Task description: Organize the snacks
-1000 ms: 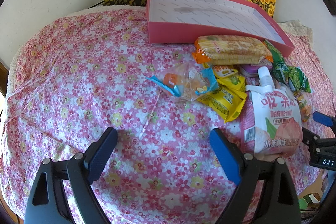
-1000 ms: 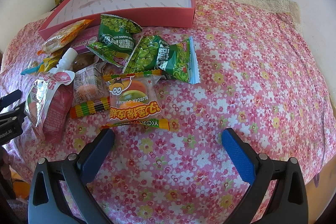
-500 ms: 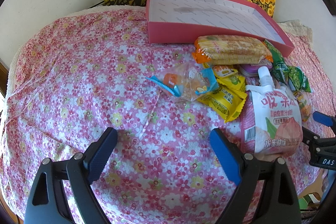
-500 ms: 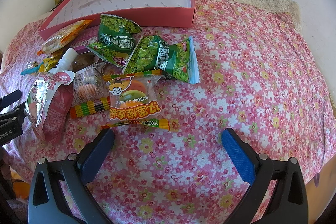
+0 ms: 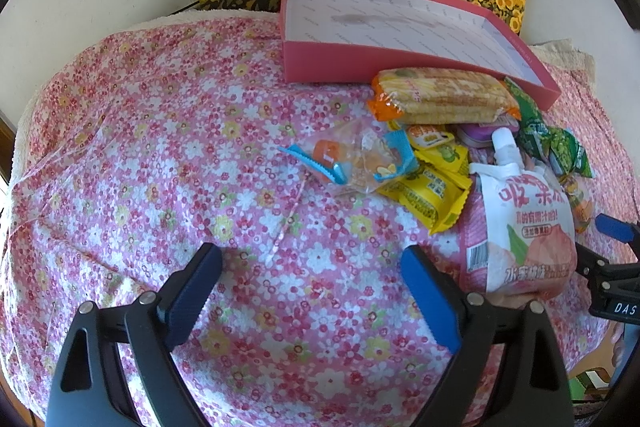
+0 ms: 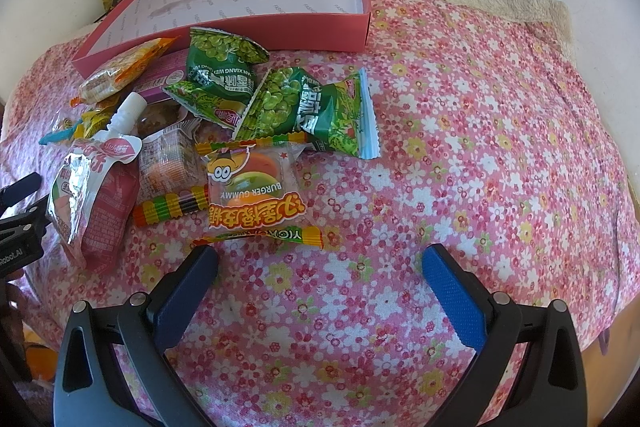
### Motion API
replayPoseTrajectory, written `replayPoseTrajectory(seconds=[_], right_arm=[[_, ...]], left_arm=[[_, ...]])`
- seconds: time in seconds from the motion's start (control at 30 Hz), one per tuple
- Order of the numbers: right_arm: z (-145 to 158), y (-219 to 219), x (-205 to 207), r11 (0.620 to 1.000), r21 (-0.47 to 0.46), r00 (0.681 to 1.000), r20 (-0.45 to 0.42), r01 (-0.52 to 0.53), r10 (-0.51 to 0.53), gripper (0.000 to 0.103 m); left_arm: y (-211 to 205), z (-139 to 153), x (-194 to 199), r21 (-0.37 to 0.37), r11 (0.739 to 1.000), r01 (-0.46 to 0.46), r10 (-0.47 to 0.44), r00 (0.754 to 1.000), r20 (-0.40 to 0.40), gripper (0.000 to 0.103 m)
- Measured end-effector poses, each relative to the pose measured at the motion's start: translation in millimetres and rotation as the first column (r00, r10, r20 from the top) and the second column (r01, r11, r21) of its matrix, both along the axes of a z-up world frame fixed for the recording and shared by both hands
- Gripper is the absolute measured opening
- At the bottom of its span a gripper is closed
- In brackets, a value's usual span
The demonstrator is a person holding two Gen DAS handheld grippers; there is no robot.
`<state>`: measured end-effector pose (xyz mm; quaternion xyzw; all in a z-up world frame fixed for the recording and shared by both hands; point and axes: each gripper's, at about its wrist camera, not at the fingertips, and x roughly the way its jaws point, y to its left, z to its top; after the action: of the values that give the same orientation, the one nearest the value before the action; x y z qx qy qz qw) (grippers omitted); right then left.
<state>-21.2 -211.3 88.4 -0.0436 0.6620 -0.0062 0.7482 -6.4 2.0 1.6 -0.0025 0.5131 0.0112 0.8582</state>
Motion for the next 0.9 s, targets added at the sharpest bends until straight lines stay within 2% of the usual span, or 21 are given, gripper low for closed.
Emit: replayPoseTrajectory(seconds=[0.43, 0.53, 0.67, 0.9], right_arm=[[-1, 0, 1, 1.0, 0.008, 1.0, -0.005, -0.007, 0.007, 0.103], [3, -1, 1, 1.0, 0.013, 1.0, -0.005, -0.008, 0.008, 0.1], [10, 0, 0, 0.999, 0.019, 1.0, 0.015, -0.026, 0.026, 0.094], [28, 2, 4, 0.998, 0.046, 0.997, 0.071, -0.035, 0.032, 0.094]], left_arm=[[1, 2, 1, -0.007, 1.0, 0.006, -0.006, 1.0, -0.007, 0.093], [5, 6, 0, -0.022, 1.0, 0.004, -0.004, 1.0, -0.005, 0.089], [13, 12, -2, -0.051, 0.999, -0.006, 0.006, 1.0, 0.004, 0.085], [26, 23, 0, -0.085, 0.996, -0.041, 0.044, 0.998, 0.035, 0.084]])
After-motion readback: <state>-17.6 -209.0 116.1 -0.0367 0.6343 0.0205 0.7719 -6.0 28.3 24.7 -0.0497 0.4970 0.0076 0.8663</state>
